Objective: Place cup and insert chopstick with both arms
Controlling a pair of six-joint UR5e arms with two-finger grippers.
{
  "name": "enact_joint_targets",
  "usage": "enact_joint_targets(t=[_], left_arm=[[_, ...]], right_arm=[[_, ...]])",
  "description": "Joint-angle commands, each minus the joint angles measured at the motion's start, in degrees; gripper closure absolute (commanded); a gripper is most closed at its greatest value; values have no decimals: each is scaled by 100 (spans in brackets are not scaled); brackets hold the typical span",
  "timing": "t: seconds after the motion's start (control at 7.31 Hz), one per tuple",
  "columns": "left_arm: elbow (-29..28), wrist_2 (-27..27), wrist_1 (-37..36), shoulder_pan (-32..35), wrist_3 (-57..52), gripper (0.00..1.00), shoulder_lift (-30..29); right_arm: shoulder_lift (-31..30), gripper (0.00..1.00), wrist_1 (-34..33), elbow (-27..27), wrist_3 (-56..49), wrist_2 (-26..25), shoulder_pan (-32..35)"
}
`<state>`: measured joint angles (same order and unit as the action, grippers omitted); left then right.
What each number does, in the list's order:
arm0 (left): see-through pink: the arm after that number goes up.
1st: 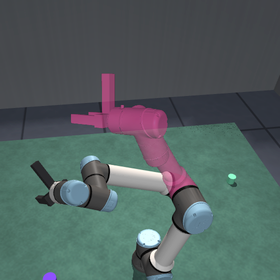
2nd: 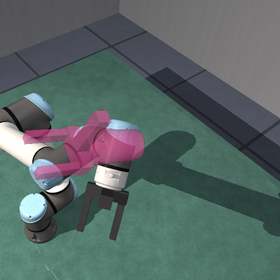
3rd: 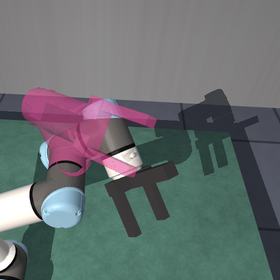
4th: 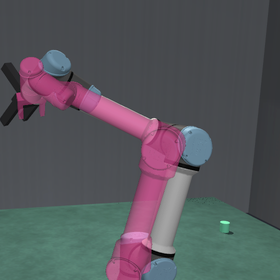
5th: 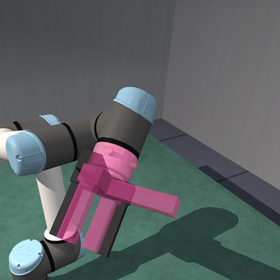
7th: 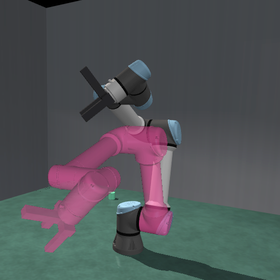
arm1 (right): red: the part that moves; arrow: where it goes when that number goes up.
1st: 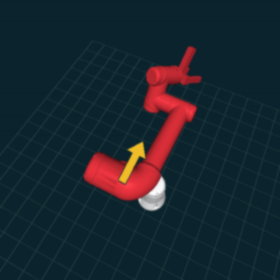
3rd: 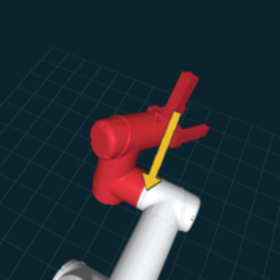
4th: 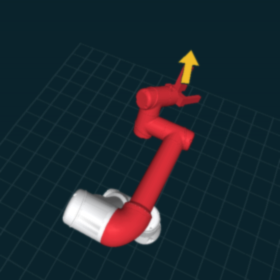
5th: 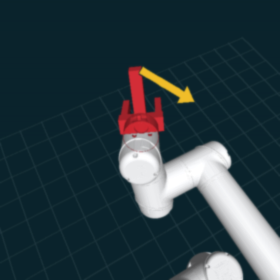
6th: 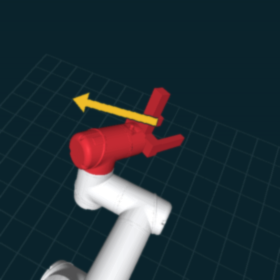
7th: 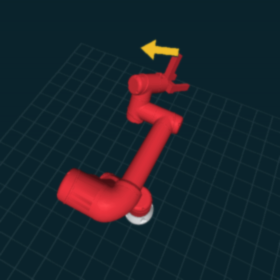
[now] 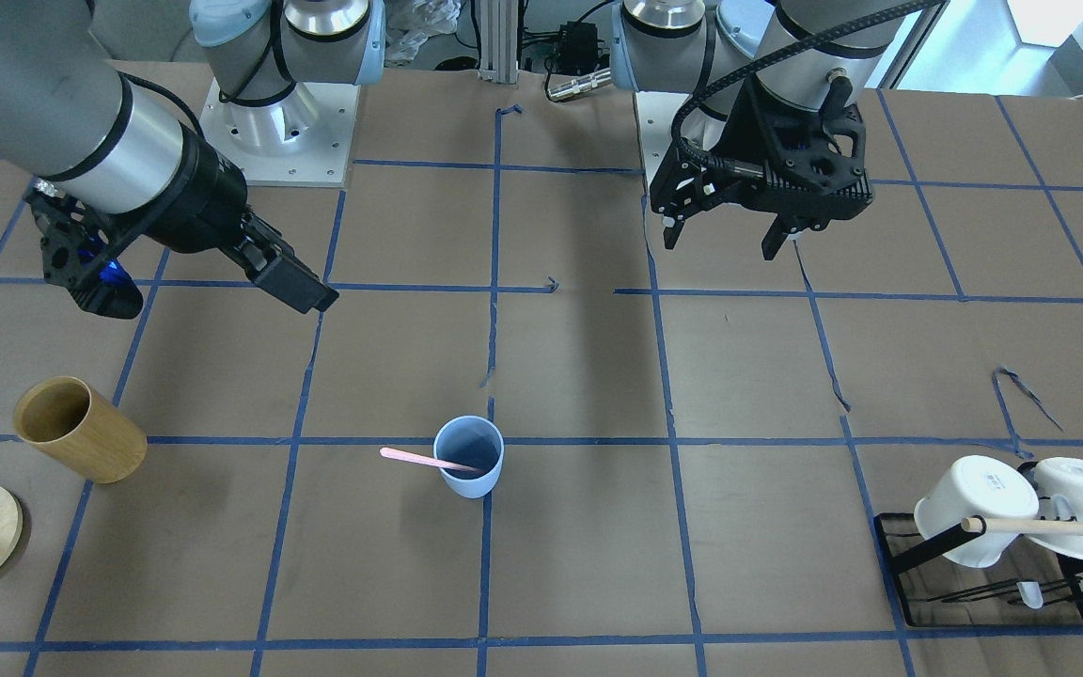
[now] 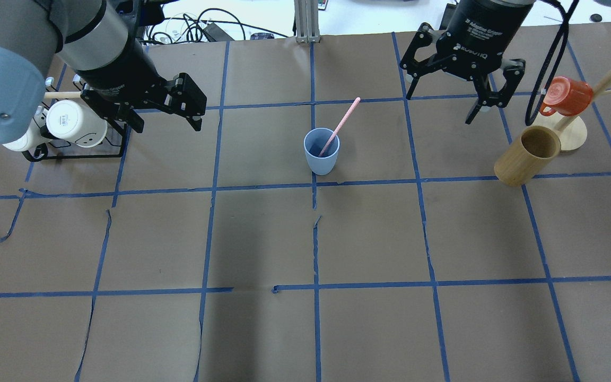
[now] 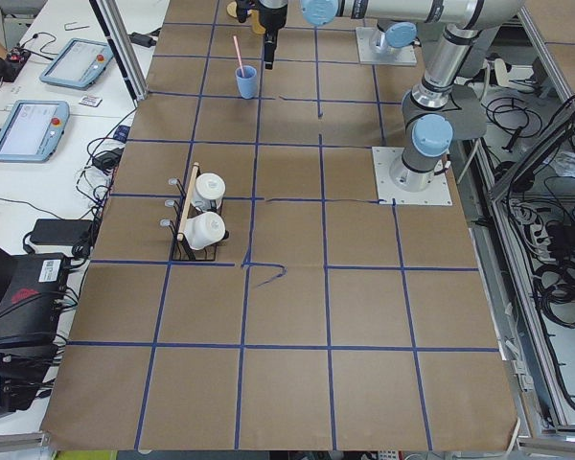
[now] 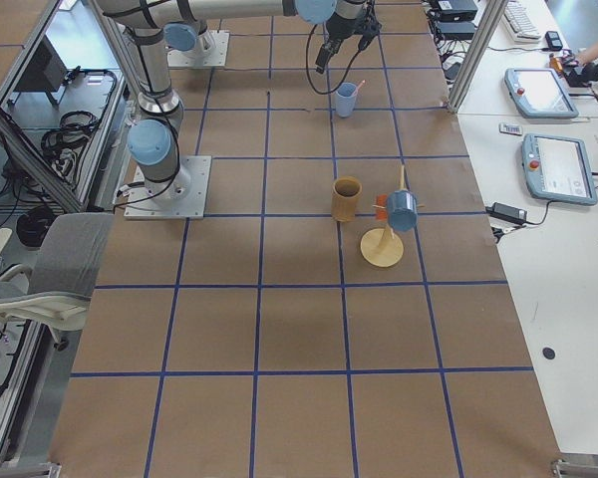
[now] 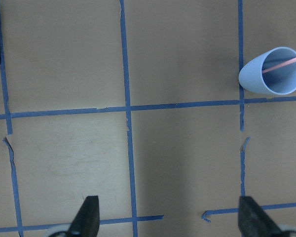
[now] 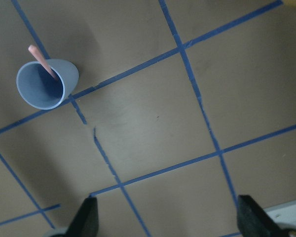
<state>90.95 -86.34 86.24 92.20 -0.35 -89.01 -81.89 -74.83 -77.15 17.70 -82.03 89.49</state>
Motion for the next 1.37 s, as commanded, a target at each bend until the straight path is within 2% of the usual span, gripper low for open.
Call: enact_joint_targets(t=[0.0, 0.55, 1.23], left_arm=[[11, 3, 15, 9, 0, 0, 6], [187, 3, 7, 0, -9, 0, 103], [274, 3, 7, 0, -9, 0, 147]], right_arm=[[-82, 0, -128, -54, -1905, -786, -19], [-90, 0, -944, -203, -2007, -805, -37], [-82, 0, -1122, -397, -1955, -814, -46]])
